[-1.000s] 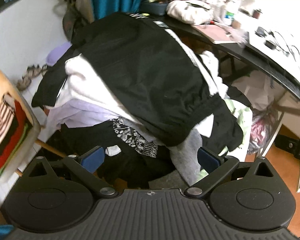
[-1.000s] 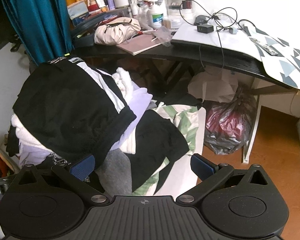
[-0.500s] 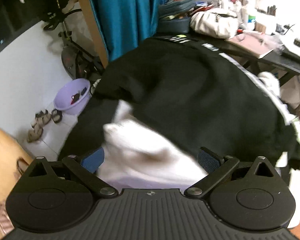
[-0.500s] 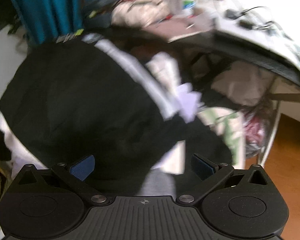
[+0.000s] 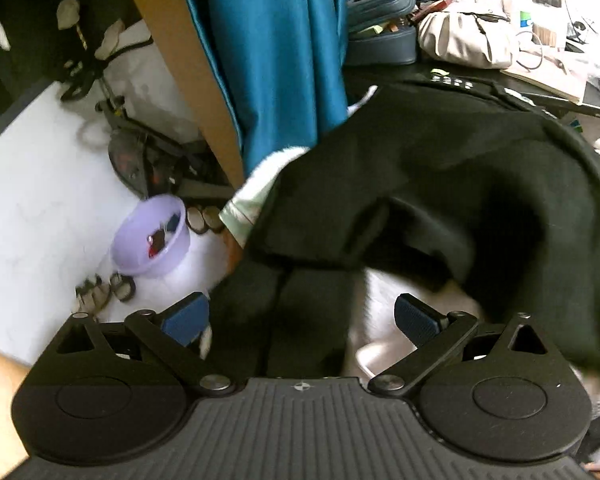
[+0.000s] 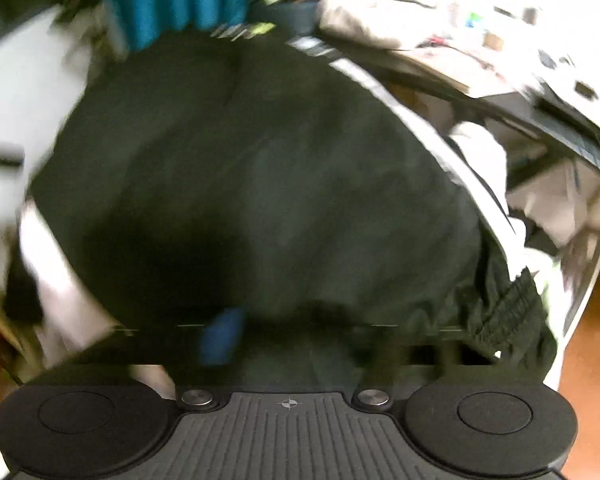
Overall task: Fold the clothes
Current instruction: 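Close the right gripper on the black garment while the left gripper reaches in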
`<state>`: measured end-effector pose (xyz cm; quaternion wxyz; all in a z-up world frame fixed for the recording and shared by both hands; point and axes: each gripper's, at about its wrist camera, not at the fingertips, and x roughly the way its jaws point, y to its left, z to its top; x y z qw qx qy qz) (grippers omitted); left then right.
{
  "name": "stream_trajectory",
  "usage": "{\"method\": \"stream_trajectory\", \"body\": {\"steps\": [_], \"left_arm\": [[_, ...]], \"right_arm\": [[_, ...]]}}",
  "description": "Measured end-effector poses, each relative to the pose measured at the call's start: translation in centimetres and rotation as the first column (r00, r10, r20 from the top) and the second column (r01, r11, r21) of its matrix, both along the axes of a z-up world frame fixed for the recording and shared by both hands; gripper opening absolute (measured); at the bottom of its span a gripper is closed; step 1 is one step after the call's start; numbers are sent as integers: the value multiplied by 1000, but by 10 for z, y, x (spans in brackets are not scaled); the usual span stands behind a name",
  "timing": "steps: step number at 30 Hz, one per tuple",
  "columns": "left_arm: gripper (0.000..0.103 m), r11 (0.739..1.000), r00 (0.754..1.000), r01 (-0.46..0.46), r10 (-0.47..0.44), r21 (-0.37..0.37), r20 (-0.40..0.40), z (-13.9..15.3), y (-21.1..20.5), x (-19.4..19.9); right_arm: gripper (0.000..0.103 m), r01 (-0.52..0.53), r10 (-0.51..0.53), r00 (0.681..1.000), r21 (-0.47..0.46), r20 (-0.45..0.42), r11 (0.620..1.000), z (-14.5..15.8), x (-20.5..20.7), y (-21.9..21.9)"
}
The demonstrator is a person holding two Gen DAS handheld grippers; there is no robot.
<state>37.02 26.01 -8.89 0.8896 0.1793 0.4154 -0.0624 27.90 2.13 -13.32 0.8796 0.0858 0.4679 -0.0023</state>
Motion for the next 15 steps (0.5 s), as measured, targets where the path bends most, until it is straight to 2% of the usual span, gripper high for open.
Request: {"method": "stream_trajectory", "body": {"steps": [1,2,4,5,7,9,11,12,15], "left_arm": [[101,1000,1000,17,-17,7,10,-3,2,5],[101,999,999,44,-44,19,12,-7,3,9],[101,994,995,97,-98,43,16,-16,4,18],[101,989,991,131,-132,63,11,-21,4,21],[101,977,982,187,-188,103,-1,-31,1,25],[101,969,978,210,-210,133,-17,-40,-2,30],[101,969,976,216,-213,119,-31,-45,-3,34],[101,971,976,217,-214,104,-37,-46,-3,35],[101,972,975,220,-217,79,-50,-50,-4,38]], "right_arm": [[3,58,-59,998,47,14,997,5,3,-12],[0,119,-121,992,66,29,991,9,6,-23],[0,210,-212,975,37,68,977,16,12,-40],[0,222,-223,972,25,79,975,19,13,-45],[12,204,-206,976,31,64,978,21,15,-48],[57,133,-134,991,37,21,990,17,9,-31],[80,34,-34,999,-6,23,999,10,-1,-6],[88,-20,21,1000,-30,23,999,7,-4,7],[95,-145,145,989,-61,-7,988,-4,-5,41]]}}
